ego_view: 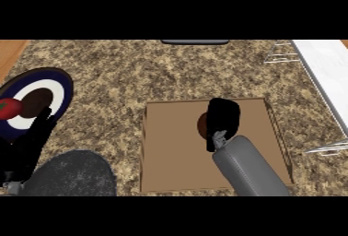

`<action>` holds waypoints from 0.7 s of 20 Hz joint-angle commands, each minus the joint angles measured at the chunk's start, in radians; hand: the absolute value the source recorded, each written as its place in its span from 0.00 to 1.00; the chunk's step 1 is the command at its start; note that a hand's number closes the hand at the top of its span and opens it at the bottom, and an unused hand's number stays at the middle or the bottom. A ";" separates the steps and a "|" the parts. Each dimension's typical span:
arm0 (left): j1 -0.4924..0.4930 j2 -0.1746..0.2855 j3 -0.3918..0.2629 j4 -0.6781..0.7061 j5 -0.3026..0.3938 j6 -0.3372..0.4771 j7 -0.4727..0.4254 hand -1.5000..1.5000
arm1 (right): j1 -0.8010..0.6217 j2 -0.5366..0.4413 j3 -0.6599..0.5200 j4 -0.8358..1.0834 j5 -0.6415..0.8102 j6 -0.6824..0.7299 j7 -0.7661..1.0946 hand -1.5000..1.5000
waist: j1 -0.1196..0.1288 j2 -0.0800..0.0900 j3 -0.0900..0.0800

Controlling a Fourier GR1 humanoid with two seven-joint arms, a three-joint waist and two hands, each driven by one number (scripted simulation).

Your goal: Pick the cupcake from the tray and place it in the tiered shelf

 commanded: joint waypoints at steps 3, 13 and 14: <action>-0.050 -0.014 0.031 0.017 -0.019 -0.014 0.033 0.50 | -0.002 -0.041 -0.002 -0.007 0.079 -0.013 -0.038 1.00 | -0.005 0.013 0.004; -0.021 -0.020 0.008 -0.029 -0.011 -0.021 0.021 0.50 | -0.243 -0.119 -0.503 0.198 0.120 -0.300 0.355 1.00 | 0.030 0.035 0.005; -0.033 -0.006 0.016 -0.026 -0.016 -0.021 0.026 0.50 | -0.297 -0.101 -0.506 0.221 0.144 -0.287 0.395 1.00 | 0.034 0.030 0.004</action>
